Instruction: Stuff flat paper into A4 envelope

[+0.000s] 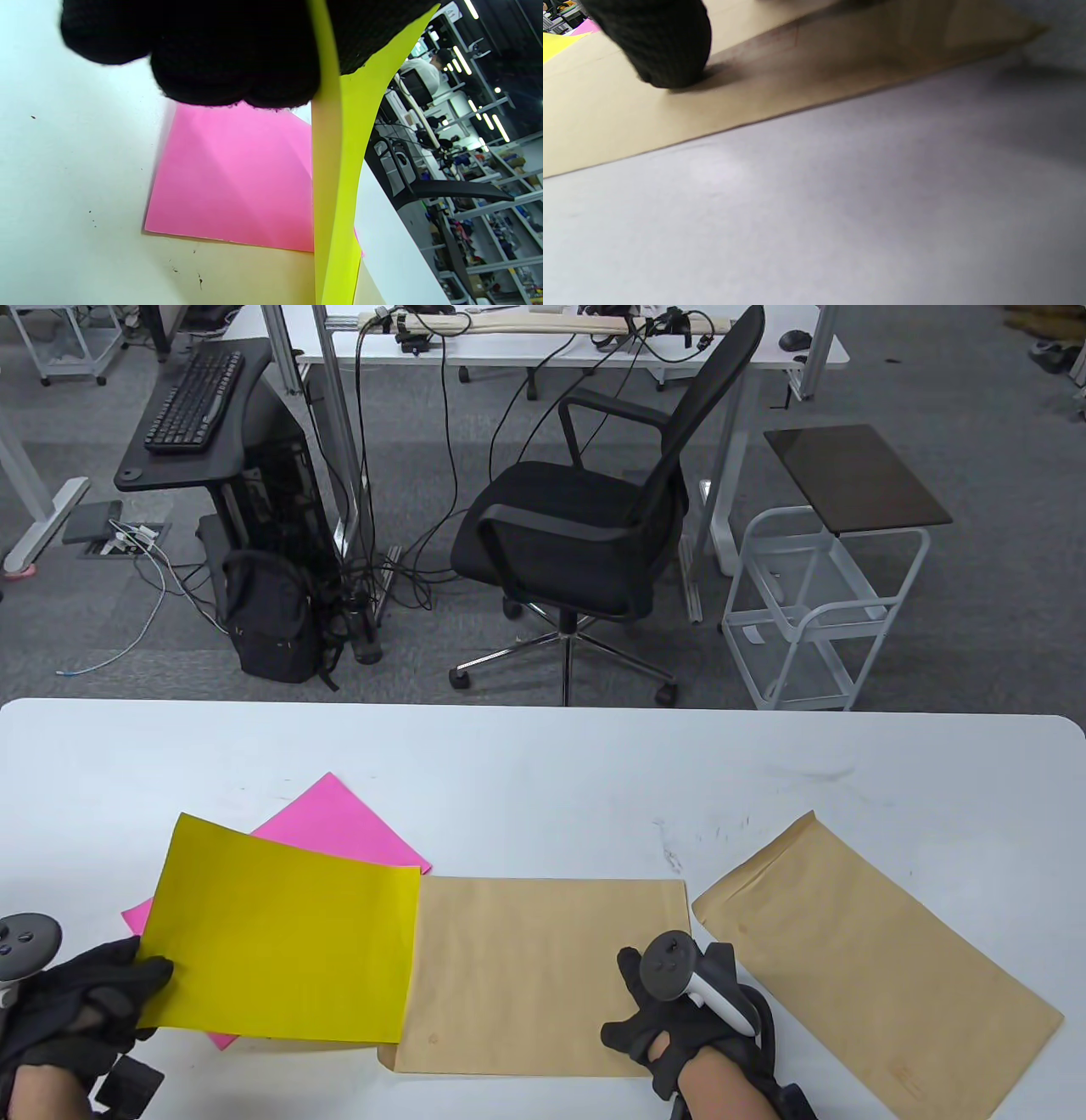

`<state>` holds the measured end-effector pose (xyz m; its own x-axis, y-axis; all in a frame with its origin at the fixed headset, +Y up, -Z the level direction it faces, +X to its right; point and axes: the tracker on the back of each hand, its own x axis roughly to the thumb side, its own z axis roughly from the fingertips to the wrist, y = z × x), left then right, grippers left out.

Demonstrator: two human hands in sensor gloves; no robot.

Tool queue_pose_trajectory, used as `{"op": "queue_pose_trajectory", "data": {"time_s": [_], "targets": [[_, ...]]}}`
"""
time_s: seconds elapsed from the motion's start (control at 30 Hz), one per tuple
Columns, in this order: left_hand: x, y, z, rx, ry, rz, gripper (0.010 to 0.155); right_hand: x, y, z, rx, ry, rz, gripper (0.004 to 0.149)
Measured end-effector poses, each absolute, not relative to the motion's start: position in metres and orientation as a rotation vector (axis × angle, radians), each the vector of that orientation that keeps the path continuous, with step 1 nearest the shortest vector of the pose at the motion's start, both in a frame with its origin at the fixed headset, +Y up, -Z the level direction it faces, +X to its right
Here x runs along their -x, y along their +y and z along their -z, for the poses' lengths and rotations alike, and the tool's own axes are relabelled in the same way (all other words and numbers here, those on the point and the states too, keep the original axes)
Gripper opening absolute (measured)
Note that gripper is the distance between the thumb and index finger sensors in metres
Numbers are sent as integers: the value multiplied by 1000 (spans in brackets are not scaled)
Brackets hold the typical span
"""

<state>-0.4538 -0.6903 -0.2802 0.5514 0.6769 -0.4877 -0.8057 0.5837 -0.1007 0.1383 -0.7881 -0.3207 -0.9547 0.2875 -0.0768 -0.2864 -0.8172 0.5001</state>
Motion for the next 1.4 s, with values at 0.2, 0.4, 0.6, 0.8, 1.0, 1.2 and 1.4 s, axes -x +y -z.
{"op": "queue_pose_trajectory", "data": {"time_s": [0.2,0.4,0.6,0.8,1.0,1.2,1.4], "targets": [[459,-692,279,349,427,-899,45,-138,-788,321,-2,753,-2735,84],[458,-693,279,367,419,-899,45,-139,-788,321,-2,752,-2735,84],[454,-697,282,392,410,-892,45,-139,-788,321,-3,751,-2735,84],[448,-702,287,417,392,-887,45,-139,-788,321,-4,751,-2734,84],[441,-709,293,445,374,-882,45,-139,-788,321,-5,752,-2732,84],[435,-716,298,471,359,-885,45,-139,-788,321,-5,752,-2730,84],[428,-722,303,496,347,-866,45,-139,-788,321,-5,752,-2731,84]]}}
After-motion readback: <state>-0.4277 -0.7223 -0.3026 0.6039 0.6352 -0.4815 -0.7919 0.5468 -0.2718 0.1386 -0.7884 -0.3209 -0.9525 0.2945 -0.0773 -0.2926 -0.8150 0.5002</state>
